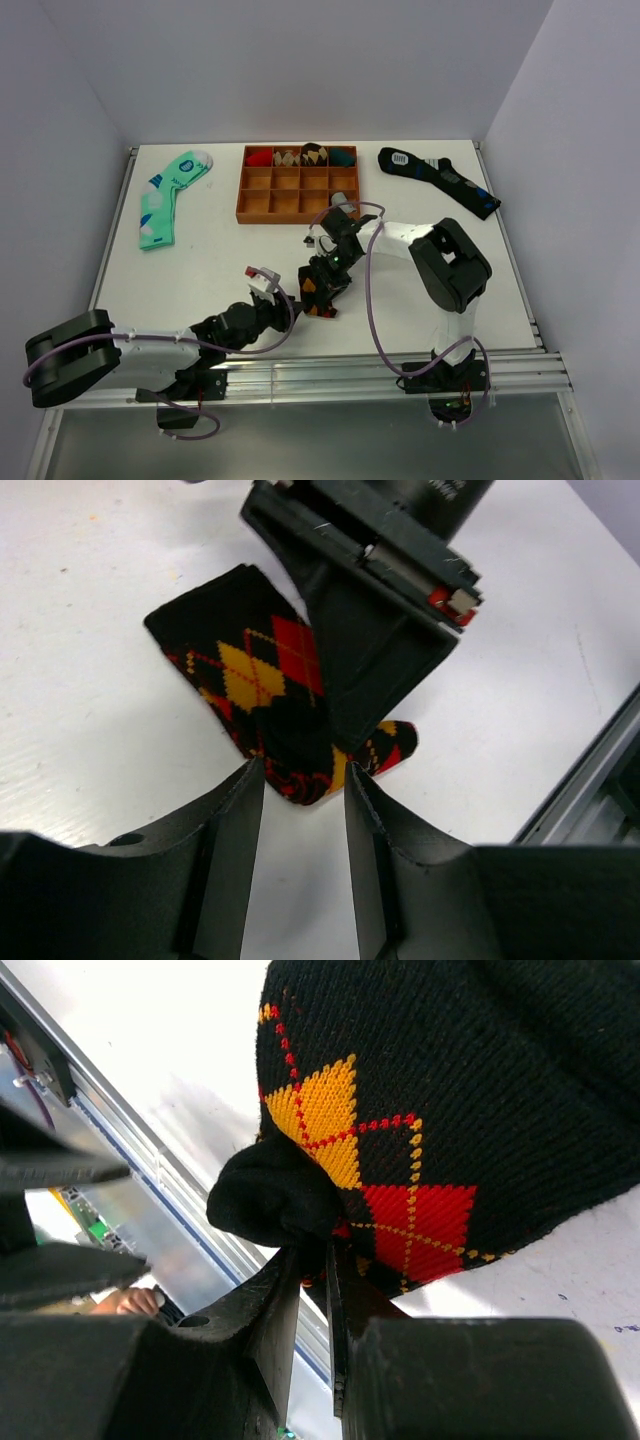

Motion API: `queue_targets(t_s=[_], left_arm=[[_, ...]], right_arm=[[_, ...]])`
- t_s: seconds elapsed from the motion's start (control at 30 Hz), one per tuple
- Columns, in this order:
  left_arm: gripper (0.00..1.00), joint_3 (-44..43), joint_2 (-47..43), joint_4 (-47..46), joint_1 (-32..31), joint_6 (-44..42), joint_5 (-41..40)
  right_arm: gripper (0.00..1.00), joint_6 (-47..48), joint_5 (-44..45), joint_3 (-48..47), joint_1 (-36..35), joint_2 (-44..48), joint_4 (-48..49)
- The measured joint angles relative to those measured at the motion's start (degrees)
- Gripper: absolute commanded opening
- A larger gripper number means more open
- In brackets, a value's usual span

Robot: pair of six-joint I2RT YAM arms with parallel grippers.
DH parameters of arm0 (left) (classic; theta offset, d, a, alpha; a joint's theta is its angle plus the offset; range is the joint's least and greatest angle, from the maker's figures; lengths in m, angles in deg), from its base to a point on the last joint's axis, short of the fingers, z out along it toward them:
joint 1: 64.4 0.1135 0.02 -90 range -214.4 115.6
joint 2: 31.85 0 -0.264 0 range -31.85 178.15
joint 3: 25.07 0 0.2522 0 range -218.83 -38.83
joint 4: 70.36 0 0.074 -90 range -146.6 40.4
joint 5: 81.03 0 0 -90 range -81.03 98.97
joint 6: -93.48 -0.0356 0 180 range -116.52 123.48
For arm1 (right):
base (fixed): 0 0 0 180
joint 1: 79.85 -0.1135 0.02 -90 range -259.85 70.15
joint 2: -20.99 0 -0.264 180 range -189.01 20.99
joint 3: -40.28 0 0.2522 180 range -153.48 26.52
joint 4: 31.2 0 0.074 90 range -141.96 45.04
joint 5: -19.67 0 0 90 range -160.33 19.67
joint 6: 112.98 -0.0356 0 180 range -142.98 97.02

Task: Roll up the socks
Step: Roll the sock at the center of the board.

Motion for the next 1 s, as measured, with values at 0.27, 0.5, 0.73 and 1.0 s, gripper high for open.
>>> queue_targets(t_s=[0.27,0.5,0.73,1.0], left_arm=[[0.49,-2.60,1.29,-0.66,-0.79,-2.12,2.62],[0.57,-5.07,7.04,-1.01,-0.83,-3.28,4.96],[0.57,-5.25,8.00,-1.16,-0.83,-4.17,6.14],[0.61,-6.01,11.32,-2.05,-0.11,-4.57,9.35]], right_arm=[[0.22,0.22,0.09,-0.22,0.11,-0.15,-0.70],[0.21,0.31,0.35,-0.37,0.11,-0.15,-1.05],[0.21,0.48,0.46,-0.42,0.11,-0.15,-1.18],[0.21,0.68,0.83,-0.70,0.13,-0.15,-1.81]])
